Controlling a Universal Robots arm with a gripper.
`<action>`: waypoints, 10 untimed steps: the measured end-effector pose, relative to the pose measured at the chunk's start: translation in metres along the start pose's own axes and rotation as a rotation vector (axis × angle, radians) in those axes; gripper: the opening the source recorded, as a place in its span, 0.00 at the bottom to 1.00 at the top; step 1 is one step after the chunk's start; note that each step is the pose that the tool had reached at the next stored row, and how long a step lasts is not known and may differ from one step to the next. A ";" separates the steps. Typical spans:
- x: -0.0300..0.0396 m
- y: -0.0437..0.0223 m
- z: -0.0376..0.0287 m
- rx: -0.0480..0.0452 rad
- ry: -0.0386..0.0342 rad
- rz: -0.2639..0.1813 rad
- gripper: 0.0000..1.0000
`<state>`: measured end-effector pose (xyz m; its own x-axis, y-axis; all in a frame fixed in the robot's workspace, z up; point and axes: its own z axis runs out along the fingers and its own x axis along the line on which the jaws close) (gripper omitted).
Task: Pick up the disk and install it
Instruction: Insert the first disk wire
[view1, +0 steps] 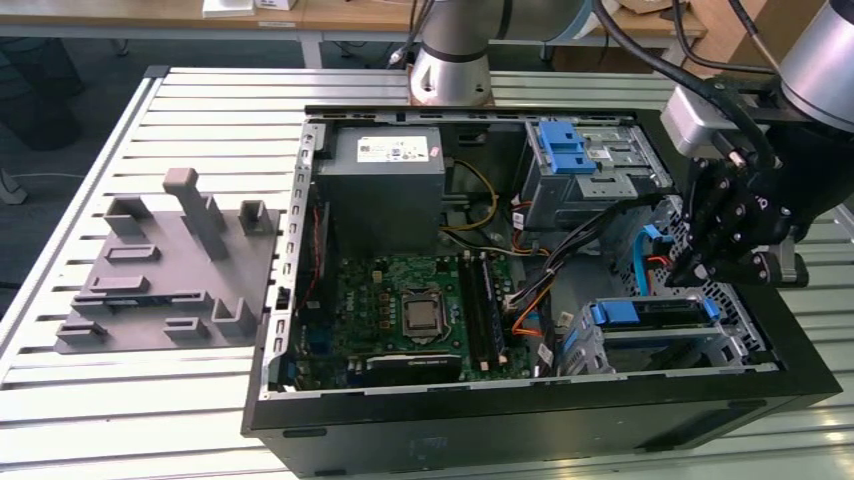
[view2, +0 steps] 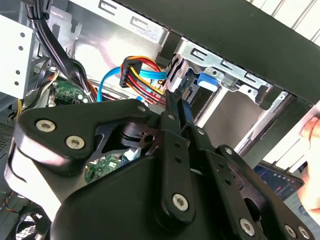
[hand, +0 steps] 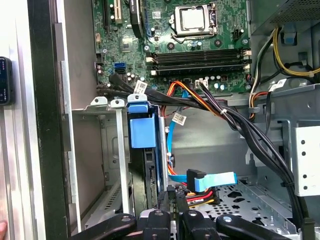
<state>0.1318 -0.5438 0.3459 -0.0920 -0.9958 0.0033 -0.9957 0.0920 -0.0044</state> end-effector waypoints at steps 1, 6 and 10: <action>0.0000 0.0000 0.0000 0.0000 0.0001 0.000 0.16; 0.0006 -0.0001 0.0001 0.0001 0.0009 0.000 0.16; 0.0015 -0.0001 0.0002 0.0001 0.0010 0.000 0.16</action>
<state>0.1317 -0.5453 0.3457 -0.0920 -0.9957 0.0043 -0.9957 0.0920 -0.0045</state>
